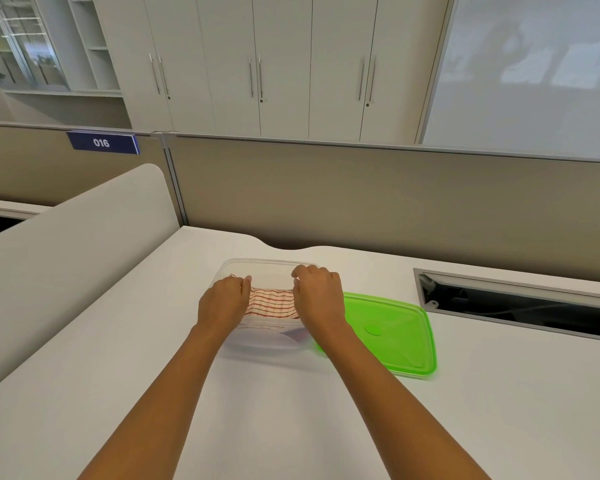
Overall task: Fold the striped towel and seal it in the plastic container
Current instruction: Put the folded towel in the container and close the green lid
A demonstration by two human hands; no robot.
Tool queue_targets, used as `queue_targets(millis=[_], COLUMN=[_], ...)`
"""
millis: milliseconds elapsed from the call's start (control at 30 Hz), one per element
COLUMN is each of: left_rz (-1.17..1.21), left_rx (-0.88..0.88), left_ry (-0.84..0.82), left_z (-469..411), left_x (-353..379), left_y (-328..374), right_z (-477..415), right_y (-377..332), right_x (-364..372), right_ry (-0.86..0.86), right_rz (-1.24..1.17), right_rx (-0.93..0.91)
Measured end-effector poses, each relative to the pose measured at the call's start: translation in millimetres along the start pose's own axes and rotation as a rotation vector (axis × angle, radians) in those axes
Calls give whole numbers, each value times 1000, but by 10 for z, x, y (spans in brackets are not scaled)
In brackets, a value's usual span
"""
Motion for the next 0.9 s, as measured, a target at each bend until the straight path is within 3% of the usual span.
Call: queue_targets(millis=[233,633,900], left_rz=[169,241,251], left_rx=[97,198,194], left_ry=[152,230,207], left_z=[326,874,1004], left_x=[-166,-212,-223], left_y=[90,208,221], right_z=[515,1400,1471], right_y=[586,1321,1340], right_x=[-368,60,99], right_ry=[174,-126,-167], right_rz=[-73,71,107], right_rx=[103,189,180])
Point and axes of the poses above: each hand's wrist, its own z-axis away from the middle knuckle, its own x-axis out of the palm, y = z × x, the point moved 9 cm from there along -z, towards the middle knuckle, and after that the axes turned 2 degrees about -y, right-handed, at the moved point
